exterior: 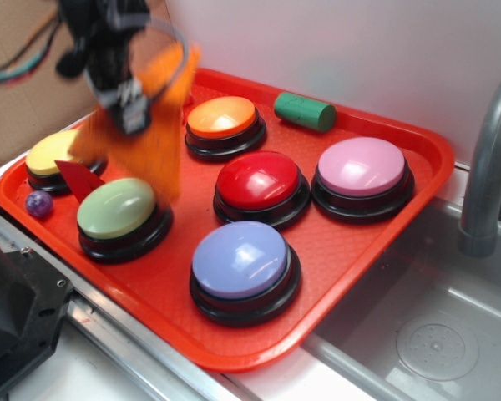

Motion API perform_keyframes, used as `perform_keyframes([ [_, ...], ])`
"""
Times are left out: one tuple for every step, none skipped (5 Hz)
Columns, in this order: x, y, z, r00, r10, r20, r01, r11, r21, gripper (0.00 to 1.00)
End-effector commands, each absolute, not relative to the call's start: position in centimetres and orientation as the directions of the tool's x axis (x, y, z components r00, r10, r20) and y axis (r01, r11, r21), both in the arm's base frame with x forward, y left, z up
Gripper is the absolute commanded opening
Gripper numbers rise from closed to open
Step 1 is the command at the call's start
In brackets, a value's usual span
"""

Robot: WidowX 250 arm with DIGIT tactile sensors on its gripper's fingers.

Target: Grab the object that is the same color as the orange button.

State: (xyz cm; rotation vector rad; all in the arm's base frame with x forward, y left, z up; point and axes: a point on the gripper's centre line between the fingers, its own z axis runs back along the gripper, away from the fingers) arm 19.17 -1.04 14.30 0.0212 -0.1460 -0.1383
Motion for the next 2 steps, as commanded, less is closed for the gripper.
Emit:
perform_keyframes([
  [21.76, 3.48, 19.43, 0.959, 0.206, 0.194, -0.228, 0.969, 0.097, 0.00],
  [21.59, 3.40, 18.77, 0.954, 0.254, 0.162, -0.270, 0.959, 0.084, 0.00],
])
